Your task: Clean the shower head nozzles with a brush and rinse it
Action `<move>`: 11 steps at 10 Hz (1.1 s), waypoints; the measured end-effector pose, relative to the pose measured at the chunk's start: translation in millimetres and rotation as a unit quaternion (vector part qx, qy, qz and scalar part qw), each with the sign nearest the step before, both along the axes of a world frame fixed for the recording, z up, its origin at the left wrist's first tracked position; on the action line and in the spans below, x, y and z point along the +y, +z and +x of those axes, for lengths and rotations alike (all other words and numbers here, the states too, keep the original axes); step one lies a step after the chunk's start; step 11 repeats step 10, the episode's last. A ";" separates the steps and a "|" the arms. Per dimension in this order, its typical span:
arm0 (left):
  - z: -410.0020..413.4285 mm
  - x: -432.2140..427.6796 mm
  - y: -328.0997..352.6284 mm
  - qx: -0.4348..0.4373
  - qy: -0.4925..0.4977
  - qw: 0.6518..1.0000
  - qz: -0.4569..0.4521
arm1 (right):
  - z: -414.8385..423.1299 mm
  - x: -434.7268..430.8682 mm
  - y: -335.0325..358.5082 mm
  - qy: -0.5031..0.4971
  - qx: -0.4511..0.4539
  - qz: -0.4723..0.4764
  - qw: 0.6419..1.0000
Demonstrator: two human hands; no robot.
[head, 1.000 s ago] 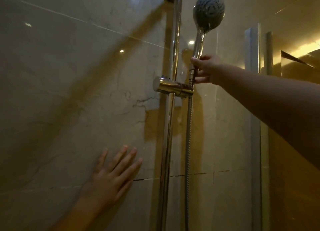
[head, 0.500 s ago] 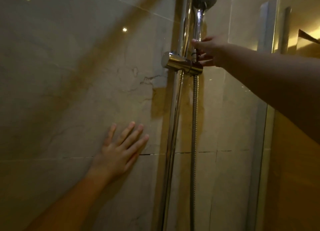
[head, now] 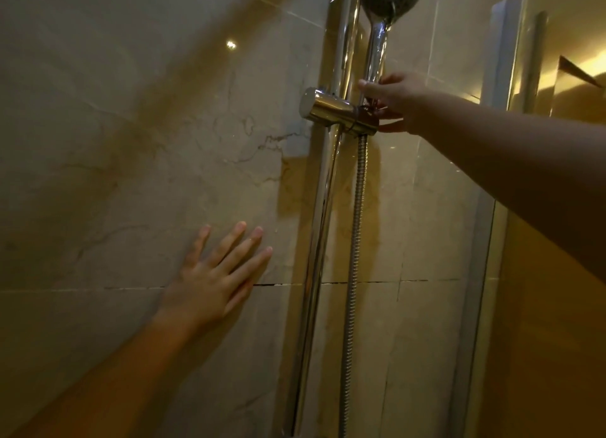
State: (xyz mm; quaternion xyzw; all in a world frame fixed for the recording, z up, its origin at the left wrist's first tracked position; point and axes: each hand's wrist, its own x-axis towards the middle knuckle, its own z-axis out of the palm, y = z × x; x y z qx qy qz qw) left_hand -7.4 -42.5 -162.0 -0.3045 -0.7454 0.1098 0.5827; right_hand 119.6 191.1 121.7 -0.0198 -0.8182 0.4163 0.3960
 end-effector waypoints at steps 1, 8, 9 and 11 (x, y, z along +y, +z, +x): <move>0.7 0.2 0.2 -0.002 0.003 1.000 0.000 | -1.4 1.1 -0.3 0.000 -0.001 -0.007 1.000; 1.6 -2.4 1.5 0.004 -0.024 1.000 0.006 | 58.9 28.2 -164.4 -0.126 0.029 0.182 0.975; 5.8 -2.4 1.4 -0.026 -0.026 0.999 0.009 | 91.4 24.3 -209.8 -0.122 -0.025 0.201 0.972; 4.3 -3.4 2.2 -0.034 -0.042 0.999 0.010 | 131.8 27.2 -284.2 -0.090 -0.159 0.200 0.963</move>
